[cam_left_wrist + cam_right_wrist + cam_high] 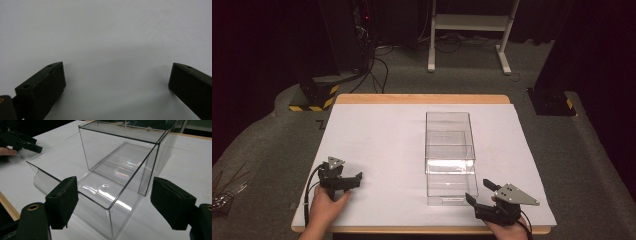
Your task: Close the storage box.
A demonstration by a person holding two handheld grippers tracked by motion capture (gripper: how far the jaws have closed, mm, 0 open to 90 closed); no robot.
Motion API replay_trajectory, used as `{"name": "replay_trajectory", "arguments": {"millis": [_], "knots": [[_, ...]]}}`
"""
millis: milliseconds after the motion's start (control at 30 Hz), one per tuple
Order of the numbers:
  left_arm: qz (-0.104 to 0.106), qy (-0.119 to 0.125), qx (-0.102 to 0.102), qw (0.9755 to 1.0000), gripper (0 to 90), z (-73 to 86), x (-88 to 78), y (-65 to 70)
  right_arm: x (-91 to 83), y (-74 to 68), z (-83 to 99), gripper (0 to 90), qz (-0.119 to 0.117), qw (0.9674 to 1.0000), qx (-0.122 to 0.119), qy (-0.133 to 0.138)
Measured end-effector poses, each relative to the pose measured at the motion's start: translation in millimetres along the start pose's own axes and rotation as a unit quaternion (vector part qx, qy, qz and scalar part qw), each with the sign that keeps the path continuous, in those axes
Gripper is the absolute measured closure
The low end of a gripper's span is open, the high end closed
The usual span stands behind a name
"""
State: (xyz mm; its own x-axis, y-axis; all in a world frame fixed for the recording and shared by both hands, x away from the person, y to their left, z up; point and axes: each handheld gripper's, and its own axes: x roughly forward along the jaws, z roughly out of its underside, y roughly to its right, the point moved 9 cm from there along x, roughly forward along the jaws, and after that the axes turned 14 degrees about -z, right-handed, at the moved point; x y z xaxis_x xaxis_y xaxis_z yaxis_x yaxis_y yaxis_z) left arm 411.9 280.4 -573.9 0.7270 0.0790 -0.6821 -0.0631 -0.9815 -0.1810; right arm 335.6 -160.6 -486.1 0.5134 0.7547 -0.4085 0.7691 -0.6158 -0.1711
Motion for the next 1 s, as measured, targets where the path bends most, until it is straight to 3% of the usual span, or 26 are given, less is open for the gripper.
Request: {"name": "replay_trajectory", "arguments": {"millis": [300,633,1000], "knots": [[0.0,0.0,0.0,1.0,1.2,0.0,0.0,0.0,-1.8,-0.4,0.5,24.1,0.002,1.0,-0.005,0.007],[0.0,0.0,0.0,1.0,1.2,0.0,0.0,0.0,2.9,-3.7,17.6,24.6,0.003,0.9995,-0.012,-0.028],[0.0,0.0,0.0,1.0,1.2,0.0,0.0,0.0,10.6,-0.5,16.1,24.2,0.016,0.9995,-0.007,-0.028]]}}
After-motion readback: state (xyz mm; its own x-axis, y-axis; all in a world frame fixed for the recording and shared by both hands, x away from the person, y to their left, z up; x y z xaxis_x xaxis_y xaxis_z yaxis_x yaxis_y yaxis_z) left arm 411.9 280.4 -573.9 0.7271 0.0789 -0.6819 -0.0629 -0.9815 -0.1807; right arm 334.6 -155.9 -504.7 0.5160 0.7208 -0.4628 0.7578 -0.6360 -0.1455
